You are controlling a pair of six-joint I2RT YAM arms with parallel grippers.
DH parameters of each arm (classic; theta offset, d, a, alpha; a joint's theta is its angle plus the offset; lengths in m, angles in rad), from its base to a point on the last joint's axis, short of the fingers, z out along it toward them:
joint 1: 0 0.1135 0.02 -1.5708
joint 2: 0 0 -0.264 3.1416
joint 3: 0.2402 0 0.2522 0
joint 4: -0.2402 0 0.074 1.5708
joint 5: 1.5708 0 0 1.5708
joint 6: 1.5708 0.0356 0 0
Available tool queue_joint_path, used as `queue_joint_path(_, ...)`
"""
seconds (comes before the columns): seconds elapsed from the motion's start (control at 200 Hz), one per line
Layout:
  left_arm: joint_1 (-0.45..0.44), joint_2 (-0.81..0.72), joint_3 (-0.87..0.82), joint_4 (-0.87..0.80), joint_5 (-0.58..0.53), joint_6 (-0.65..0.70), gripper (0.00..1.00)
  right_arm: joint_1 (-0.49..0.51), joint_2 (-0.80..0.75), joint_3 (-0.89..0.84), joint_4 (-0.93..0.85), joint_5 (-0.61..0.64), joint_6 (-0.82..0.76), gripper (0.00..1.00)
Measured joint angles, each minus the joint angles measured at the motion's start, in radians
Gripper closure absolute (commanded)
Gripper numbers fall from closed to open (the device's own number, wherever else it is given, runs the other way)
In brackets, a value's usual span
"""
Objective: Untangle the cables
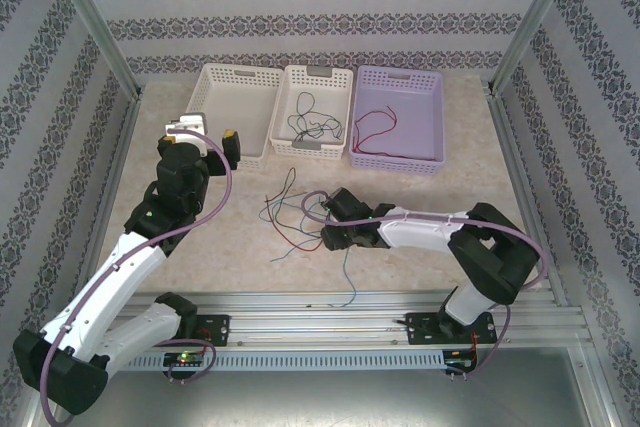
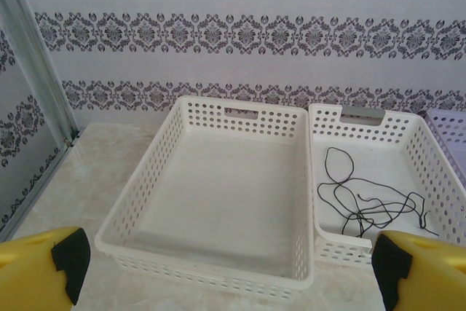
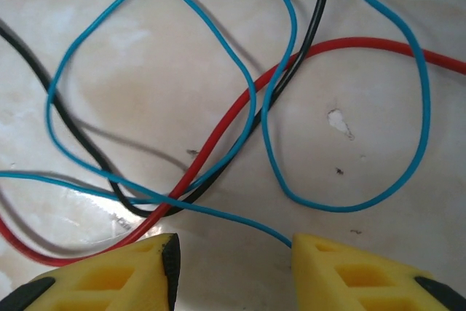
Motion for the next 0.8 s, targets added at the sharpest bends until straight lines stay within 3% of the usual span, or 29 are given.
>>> queue_joint_path(0.365, 0.000, 0.000, 0.000, 0.000, 0.000, 0.000, 0.00, -0.015, 0.038, 0.013, 0.037, 0.017, -0.018, 0.66)
queue_joint_path(0.54, 0.000, 0.000, 0.000, 0.000, 0.000, 0.000, 0.00, -0.019, 0.038, 0.013, 0.041, 0.024, -0.019, 0.83)
queue_joint_path(0.799, 0.000, 0.000, 0.000, 0.000, 0.000, 0.000, 0.00, -0.019, 0.002, -0.002, 0.023, 0.012, -0.017, 0.93)
